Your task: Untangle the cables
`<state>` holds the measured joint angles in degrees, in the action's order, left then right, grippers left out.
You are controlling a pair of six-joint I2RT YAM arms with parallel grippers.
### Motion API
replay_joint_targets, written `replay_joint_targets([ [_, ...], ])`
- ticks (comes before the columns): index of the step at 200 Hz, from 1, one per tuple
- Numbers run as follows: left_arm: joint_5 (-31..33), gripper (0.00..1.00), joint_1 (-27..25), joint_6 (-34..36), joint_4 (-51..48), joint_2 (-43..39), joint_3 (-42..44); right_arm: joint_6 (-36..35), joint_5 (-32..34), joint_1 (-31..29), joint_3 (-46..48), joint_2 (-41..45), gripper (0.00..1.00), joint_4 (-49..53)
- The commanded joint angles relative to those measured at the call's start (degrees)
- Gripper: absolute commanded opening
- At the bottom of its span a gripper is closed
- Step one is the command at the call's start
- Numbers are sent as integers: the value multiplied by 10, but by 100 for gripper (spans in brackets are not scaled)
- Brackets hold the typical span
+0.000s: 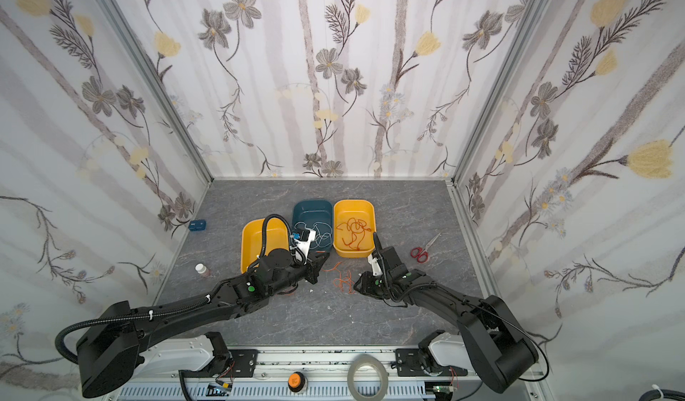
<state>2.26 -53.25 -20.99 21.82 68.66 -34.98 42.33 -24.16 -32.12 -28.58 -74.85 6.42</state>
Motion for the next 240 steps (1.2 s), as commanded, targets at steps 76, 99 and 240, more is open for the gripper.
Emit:
replay_joint_targets([
  [76,41,0,5,13,-62,-77,-19,-27,59,-10,-18,14,6,11],
  [99,57,0,9,21,-91,-107,-19,-59,105,-10,-34,36,3,68],
  [240,99,0,53,12,-197,-185,-20,-101,23,-41,-148,63,0,54],
])
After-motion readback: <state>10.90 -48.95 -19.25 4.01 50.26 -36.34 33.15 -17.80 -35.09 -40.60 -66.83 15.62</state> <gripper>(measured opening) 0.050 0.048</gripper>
